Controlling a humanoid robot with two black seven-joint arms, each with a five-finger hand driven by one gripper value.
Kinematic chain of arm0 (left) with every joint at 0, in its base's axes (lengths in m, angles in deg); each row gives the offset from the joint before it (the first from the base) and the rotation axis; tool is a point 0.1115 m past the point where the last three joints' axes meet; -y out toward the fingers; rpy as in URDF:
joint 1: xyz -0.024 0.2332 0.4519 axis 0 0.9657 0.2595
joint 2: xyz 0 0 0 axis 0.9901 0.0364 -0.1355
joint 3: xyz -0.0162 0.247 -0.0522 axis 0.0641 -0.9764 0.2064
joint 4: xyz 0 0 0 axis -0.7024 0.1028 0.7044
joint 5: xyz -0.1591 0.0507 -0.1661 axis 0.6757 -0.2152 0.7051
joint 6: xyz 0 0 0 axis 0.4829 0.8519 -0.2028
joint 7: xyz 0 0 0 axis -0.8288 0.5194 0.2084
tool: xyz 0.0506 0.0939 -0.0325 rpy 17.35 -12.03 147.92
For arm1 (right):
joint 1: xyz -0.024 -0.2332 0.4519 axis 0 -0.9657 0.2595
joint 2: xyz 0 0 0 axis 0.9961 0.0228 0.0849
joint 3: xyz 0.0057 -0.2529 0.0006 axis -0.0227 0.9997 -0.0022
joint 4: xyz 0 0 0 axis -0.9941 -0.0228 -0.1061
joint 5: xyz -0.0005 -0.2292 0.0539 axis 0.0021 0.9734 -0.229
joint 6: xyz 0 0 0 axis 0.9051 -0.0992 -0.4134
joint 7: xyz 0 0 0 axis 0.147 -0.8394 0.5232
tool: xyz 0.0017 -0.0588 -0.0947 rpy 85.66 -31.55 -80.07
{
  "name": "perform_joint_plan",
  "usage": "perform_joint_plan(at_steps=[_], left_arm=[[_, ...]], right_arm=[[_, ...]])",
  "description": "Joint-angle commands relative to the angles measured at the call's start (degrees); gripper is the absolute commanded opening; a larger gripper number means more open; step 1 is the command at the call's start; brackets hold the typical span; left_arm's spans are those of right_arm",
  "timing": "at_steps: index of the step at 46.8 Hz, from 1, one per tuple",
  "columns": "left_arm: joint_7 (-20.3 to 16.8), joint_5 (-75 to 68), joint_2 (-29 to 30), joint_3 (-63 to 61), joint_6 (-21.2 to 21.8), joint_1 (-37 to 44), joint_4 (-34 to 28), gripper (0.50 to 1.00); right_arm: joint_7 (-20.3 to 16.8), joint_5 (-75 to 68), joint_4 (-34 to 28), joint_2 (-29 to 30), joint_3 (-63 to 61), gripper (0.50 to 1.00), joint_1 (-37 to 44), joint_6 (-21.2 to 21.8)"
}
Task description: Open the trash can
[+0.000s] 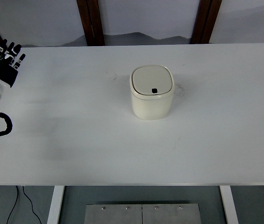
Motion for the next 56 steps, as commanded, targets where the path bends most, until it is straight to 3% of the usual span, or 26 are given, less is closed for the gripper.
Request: perform_joint_plan(at_steps=[1,56], left_arm=[[0.0,-0.09,0.0,0.0,0.56,-0.09,0.83,1.0],[-0.09,-0.35,0.96,-0.18,1.0,0.09,1.36,1.0]], right_arm=[[0.01,0.01,0.0,0.0,0.0,0.991,0.0,0.0],[0.01,0.01,0.0,0.0,0.0,0.991,0.0,0.0]])
